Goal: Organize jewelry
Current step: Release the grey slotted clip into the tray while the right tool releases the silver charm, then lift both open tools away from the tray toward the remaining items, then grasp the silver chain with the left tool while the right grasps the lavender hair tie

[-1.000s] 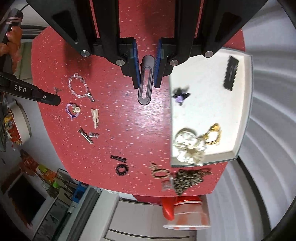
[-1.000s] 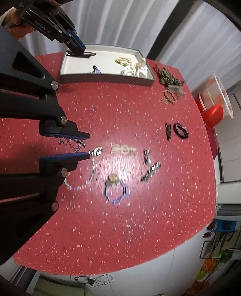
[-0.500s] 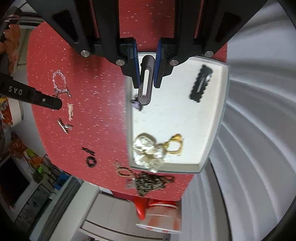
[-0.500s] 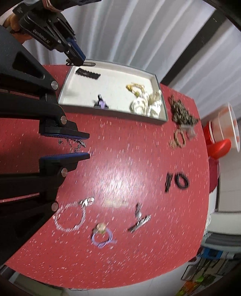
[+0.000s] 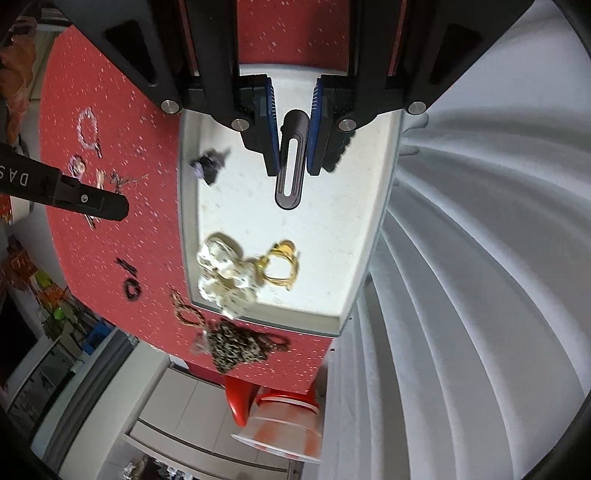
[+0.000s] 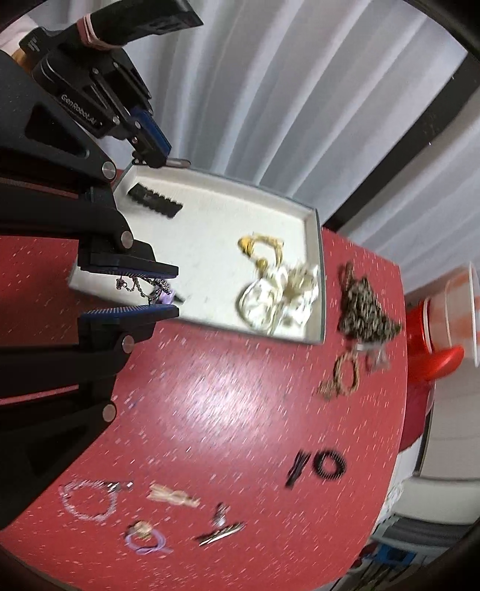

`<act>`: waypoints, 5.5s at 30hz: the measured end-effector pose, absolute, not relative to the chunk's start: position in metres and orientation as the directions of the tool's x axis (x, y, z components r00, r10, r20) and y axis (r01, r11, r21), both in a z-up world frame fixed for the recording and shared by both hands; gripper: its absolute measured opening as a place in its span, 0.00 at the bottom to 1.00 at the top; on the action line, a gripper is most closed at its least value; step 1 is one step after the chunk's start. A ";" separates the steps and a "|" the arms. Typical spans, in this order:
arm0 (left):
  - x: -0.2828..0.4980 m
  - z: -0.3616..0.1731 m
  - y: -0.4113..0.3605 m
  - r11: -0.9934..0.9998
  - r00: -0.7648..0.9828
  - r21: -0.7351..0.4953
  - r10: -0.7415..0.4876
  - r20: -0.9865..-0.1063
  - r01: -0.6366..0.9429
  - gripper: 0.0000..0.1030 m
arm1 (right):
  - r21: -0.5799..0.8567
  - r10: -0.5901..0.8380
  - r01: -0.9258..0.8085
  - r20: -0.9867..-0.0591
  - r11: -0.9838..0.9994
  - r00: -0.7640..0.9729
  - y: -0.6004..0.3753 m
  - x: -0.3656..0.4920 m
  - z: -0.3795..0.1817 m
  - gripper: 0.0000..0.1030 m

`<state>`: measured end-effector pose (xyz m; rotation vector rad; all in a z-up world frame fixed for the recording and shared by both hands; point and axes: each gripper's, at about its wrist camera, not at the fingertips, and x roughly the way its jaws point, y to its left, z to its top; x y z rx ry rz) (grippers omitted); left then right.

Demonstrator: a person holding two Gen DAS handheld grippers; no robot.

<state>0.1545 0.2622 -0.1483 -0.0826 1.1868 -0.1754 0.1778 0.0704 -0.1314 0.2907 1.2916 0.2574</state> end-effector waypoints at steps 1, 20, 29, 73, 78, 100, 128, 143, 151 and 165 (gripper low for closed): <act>0.158 -0.151 0.265 0.984 0.364 -0.158 -0.178 -0.914 0.086 0.16 | 0.357 0.353 -0.030 -0.900 0.934 0.255 0.074 0.183 -0.133 0.15; 0.219 -0.213 0.263 0.985 0.338 -0.165 -0.175 -0.925 0.059 0.16 | 0.393 0.389 -0.009 -0.906 0.919 0.166 0.099 0.243 -0.205 0.15; 0.223 -0.233 0.263 0.989 0.328 -0.139 -0.150 -0.933 0.058 0.16 | 0.375 0.371 0.005 -0.920 0.927 0.125 0.106 0.245 -0.240 0.15; 0.146 -0.160 0.233 0.995 0.345 -0.068 -0.091 -0.934 0.076 1.00 | 0.376 0.346 0.109 -0.911 0.920 0.224 0.019 0.180 -0.158 0.62; 0.132 -0.152 0.197 0.987 0.328 -0.063 -0.109 -0.938 0.149 1.00 | 0.376 0.337 0.150 -0.913 0.914 0.231 -0.008 0.153 -0.152 0.78; 0.100 -0.155 0.052 0.907 0.214 -0.091 -0.193 -0.958 0.410 1.00 | 0.262 0.182 0.451 -0.960 0.853 0.213 -0.169 0.044 -0.169 0.87; 0.137 -0.204 0.001 0.941 0.212 -0.059 -0.135 -0.968 0.333 1.00 | 0.153 0.095 0.344 -0.979 0.926 0.179 -0.192 0.092 -0.226 0.87; 0.164 -0.210 -0.017 0.941 0.238 -0.083 -0.167 -0.957 0.327 1.00 | 0.027 -0.030 0.271 -0.978 0.962 0.206 -0.169 0.123 -0.248 0.87; 0.191 -0.210 -0.048 0.916 0.252 -0.139 -0.246 -0.936 0.376 1.00 | -0.015 -0.079 0.258 -0.967 0.966 0.242 -0.161 0.116 -0.247 0.73; 0.210 -0.238 -0.114 0.847 0.225 -0.115 -0.265 -0.938 0.520 0.74 | -0.009 -0.084 0.271 -0.960 0.963 0.267 -0.176 0.102 -0.237 0.59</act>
